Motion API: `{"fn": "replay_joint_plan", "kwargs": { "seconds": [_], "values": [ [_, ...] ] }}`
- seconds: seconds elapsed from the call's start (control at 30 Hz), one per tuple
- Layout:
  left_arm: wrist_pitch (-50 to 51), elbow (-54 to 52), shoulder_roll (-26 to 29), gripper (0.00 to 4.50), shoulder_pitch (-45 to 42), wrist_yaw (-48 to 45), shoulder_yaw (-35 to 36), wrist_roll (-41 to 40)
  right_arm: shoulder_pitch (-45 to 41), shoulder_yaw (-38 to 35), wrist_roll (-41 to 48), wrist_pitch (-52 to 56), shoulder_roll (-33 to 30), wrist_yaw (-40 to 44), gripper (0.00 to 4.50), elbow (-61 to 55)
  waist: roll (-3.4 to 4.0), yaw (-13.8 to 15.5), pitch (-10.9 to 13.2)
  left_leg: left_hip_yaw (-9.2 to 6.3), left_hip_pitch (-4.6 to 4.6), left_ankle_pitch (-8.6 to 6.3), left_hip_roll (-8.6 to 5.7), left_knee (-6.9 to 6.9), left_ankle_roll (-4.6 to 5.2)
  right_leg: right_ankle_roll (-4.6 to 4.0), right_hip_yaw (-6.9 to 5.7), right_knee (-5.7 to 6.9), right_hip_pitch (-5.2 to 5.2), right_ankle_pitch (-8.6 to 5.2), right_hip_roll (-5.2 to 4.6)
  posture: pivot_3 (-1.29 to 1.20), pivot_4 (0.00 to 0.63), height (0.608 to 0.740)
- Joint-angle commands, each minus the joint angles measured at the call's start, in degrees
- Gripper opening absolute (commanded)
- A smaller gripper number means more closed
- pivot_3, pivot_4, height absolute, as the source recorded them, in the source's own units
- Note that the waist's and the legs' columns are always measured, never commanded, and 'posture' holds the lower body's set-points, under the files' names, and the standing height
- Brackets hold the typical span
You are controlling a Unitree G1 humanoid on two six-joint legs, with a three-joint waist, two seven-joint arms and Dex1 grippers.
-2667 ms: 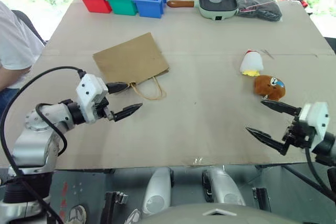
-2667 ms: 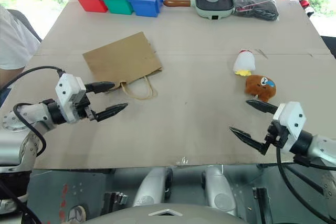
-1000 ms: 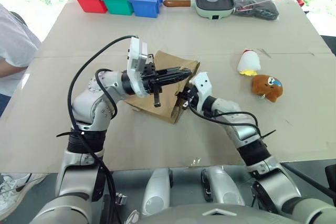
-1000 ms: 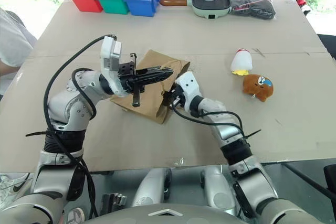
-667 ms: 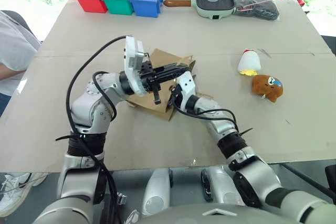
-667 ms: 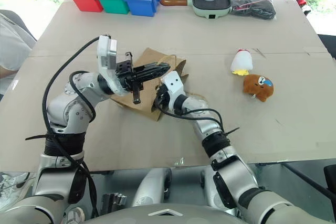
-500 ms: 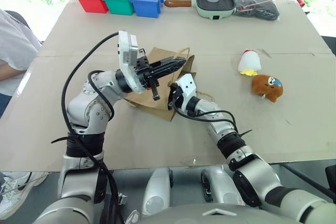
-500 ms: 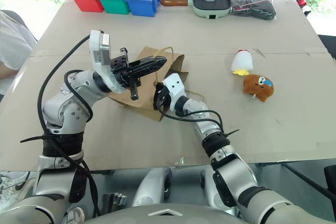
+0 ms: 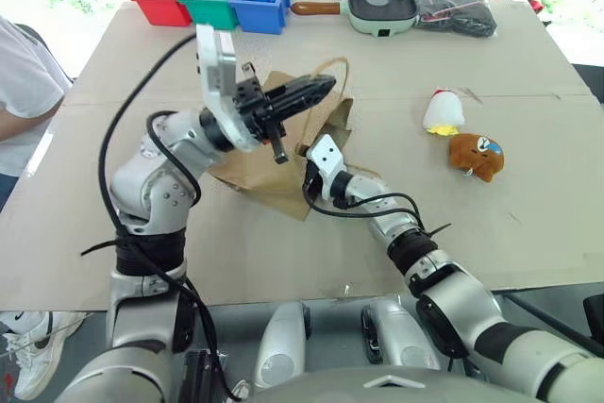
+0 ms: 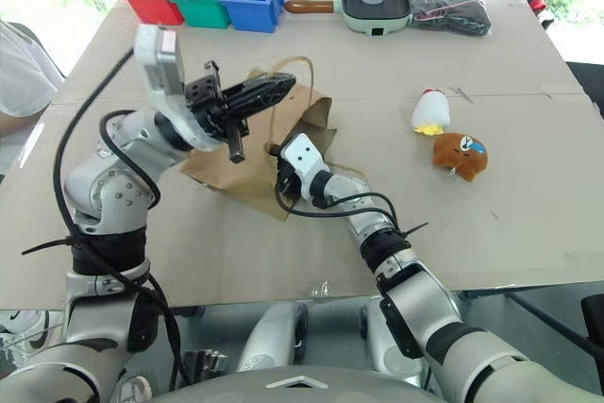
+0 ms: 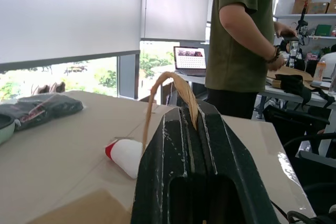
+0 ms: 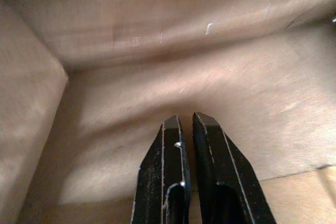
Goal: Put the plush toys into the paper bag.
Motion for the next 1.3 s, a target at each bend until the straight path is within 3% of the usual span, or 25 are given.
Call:
{"fn": "replay_joint_plan", "kwargs": {
  "seconds": [0.03, 0.3, 0.5, 0.63, 0.77, 0.8, 0.83, 1.07, 1.23, 1.3],
  "values": [
    [-1.47, -0.45, -0.12, 0.0, -3.1, 1.78, 3.39, -1.55, 0.56, 2.22, -2.71, 3.45, 2.28, 1.45, 0.12, 2.29, 0.0, -0.06, 0.0, 0.0, 0.0, 0.0, 0.0, 0.0, 0.0, 0.0, 0.0, 0.0, -0.01, 0.0, 0.0, 0.0, 0.15, 0.74],
    [-4.71, -1.49, 0.77, 0.0, 1.35, 2.63, 3.13, 3.29, 2.22, -0.2, -1.04, 4.37, 0.43, 2.87, 0.12, -6.11, 0.02, -0.07, 0.01, 0.02, 0.01, 0.0, 0.0, -0.02, 0.0, 0.0, 0.02, 0.02, -0.03, 0.0, 0.0, 0.0, 0.15, 0.74],
    [-10.71, -0.65, -3.99, 0.0, 3.55, 4.05, 1.95, 6.01, 6.19, -2.51, 6.15, 21.65, -6.36, 9.16, 0.12, -32.24, 0.06, 0.91, 0.13, -0.05, -0.25, 0.0, -0.04, 0.02, -0.01, 0.0, -0.04, -0.08, -0.13, 0.0, -0.08, 0.0, 0.15, 0.74],
    [-11.06, 1.99, -7.63, 0.0, 1.02, 5.51, 0.82, 5.88, 10.75, -5.72, 10.12, 34.31, -15.98, 9.67, 1.92, -53.84, 0.05, 1.28, 0.12, -0.04, -0.27, 0.0, -0.07, 0.06, 0.0, 0.01, -0.04, -0.16, -0.1, 0.0, -0.1, 0.0, 0.15, 0.74],
    [-10.37, 5.19, -11.51, 0.0, -2.82, 6.68, 2.03, 2.9, 13.64, -12.87, 13.71, 44.89, -23.4, 6.08, 3.56, -68.36, 0.03, 1.59, 0.12, -0.03, -0.29, 0.0, -0.07, 0.04, 0.01, 0.02, -0.04, -0.23, -0.08, 0.0, -0.06, 0.0, 0.15, 0.74],
    [-9.9, 5.97, -12.05, 0.0, -3.92, 7.12, 2.84, 1.9, 14.05, -15.37, 16.23, 48.71, -25.44, 5.98, 4.17, -71.79, 0.05, 1.52, 0.14, -0.01, -0.3, 0.0, -0.07, 0.04, 0.01, 0.02, -0.02, -0.24, -0.09, 0.0, -0.07, 0.0, 0.15, 0.74],
    [-9.59, 6.46, -12.32, 0.0, -4.63, 7.44, 3.52, 1.1, 14.32, -17.4, 18.27, 51.61, -26.98, 5.76, 4.43, -74.38, 0.05, 1.53, 0.15, 0.01, -0.3, -0.01, -0.07, 0.04, 0.01, 0.02, -0.01, -0.26, -0.09, 0.0, -0.06, 0.0, 0.15, 0.74],
    [-4.99, 3.97, -8.34, 0.0, -0.78, 7.92, 8.6, -5.01, 16.12, -32.05, 23.86, 68.95, -42.16, 3.04, 4.43, -81.04, 0.11, 0.34, 0.18, -0.02, -0.3, -0.01, -0.03, -0.11, 0.02, 0.02, -0.02, -0.43, -0.08, 0.0, -0.02, 0.0, 0.15, 0.74],
    [-4.52, -1.94, -6.99, 0.0, 6.13, 8.65, 7.06, -4.14, 19.21, -35.98, 22.79, 71.25, -48.46, 1.04, 4.43, -76.68, 0.08, 0.38, 0.2, 0.07, -0.34, -0.01, -0.04, -0.2, 0.02, 0.02, 0.05, -0.7, -0.04, 0.0, -0.07, 0.0, 0.15, 0.74],
    [-4.75, -3.61, -7.71, 0.0, 7.16, 9.61, 6.12, -4.06, 20.7, -30.88, 18.24, 70.57, -52.72, 0.4, 4.43, -72.29, 0.06, 0.47, 0.21, 0.07, -0.36, -0.01, -0.06, -0.16, 0.02, 0.03, 0.05, -0.69, -0.05, 0.0, -0.08, 0.0, 0.15, 0.74]
  ]
}}
